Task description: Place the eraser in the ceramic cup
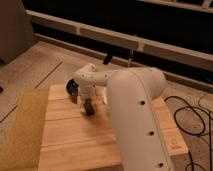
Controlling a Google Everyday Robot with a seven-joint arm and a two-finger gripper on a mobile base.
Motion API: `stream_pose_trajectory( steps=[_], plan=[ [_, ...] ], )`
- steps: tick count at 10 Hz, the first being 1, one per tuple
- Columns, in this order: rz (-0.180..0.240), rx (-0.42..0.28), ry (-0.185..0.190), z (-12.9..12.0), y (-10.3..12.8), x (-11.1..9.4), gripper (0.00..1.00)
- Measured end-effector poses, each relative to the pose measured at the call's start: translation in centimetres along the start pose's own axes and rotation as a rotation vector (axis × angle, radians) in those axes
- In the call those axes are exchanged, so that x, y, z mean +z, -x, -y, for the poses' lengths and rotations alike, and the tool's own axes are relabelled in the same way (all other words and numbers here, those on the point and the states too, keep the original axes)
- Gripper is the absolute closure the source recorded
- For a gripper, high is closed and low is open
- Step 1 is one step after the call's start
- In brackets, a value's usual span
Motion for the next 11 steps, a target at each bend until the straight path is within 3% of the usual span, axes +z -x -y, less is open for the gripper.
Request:
stream_pose_trajectory(
  steps=[3, 7, 11],
  plan=[
    [-0.014, -0.005, 0.017, -0.2, 0.9, 0.9, 0.35],
    [-0.041, 0.012, 0.008, 1.1, 0.4, 1.2, 0.36],
    [-0.046, 0.019, -0.009, 1.8, -0.1, 1.3, 0.78]
  ],
)
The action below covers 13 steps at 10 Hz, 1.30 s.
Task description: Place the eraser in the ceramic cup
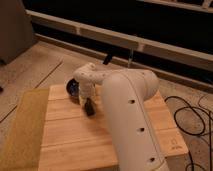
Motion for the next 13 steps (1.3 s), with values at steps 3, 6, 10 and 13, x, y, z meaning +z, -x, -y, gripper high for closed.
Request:
stream_pose_trajectory(
  steps=[3, 6, 10, 13],
  plan=[
    [0.02, 0.003, 0.0, -0.4, -0.1, -0.6, 1.0],
    [0.044, 0.025, -0.001, -1.4, -1.9, -2.0, 1.0],
    [-0.081, 0.037, -0.111, -2.2, -6.6, -4.1, 1.0],
    [-0.117, 0.084, -0.179, -1.0, -6.8, -6.5, 1.0]
  ],
)
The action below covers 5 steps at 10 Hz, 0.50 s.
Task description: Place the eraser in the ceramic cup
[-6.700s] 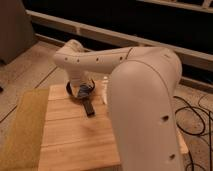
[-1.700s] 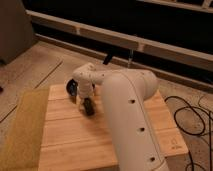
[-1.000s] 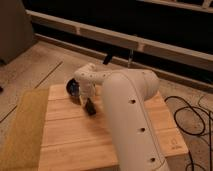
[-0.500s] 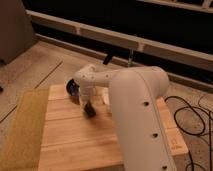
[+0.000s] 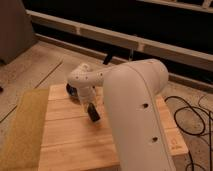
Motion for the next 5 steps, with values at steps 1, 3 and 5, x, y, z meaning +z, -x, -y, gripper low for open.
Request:
stream_pose_trajectory(
  steps=[1, 3, 5],
  plan=[
    [0.006, 0.01, -0.018, 0.5, 0.5, -1.0, 1.0],
    [0.029, 0.03, -0.048, 1.6, 1.3, -2.9, 1.0],
    [0.058, 0.049, -0.07, 2.8, 1.9, -4.5, 1.0]
  ],
)
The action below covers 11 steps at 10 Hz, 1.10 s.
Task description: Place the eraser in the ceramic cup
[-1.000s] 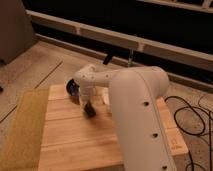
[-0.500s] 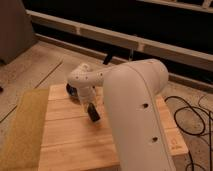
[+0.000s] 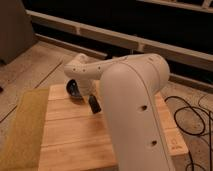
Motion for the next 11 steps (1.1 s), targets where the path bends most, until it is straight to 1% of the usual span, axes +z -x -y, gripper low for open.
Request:
stream_pose_trajectory(
  steps=[1, 3, 4, 5, 6, 7, 8, 9, 11],
  plan=[
    [0.016, 0.013, -0.006, 0.7, 0.2, -0.7, 1.0],
    [0.072, 0.038, -0.01, 2.3, 0.5, -2.1, 1.0],
    [0.114, 0.046, -0.008, 2.9, 0.8, -2.7, 1.0],
    [0.197, 0.054, 0.007, 3.6, 1.3, -3.7, 1.0],
    [0.246, 0.057, 0.018, 4.1, 1.4, -4.1, 1.0],
    [0.288, 0.067, 0.037, 4.6, 1.1, -4.5, 1.0],
    [0.307, 0.075, 0.044, 5.0, 0.9, -4.7, 1.0],
    [0.317, 0.076, 0.051, 4.9, 0.8, -4.8, 1.0],
    [0.319, 0.067, 0.053, 4.4, 1.0, -4.9, 1.0]
  ],
)
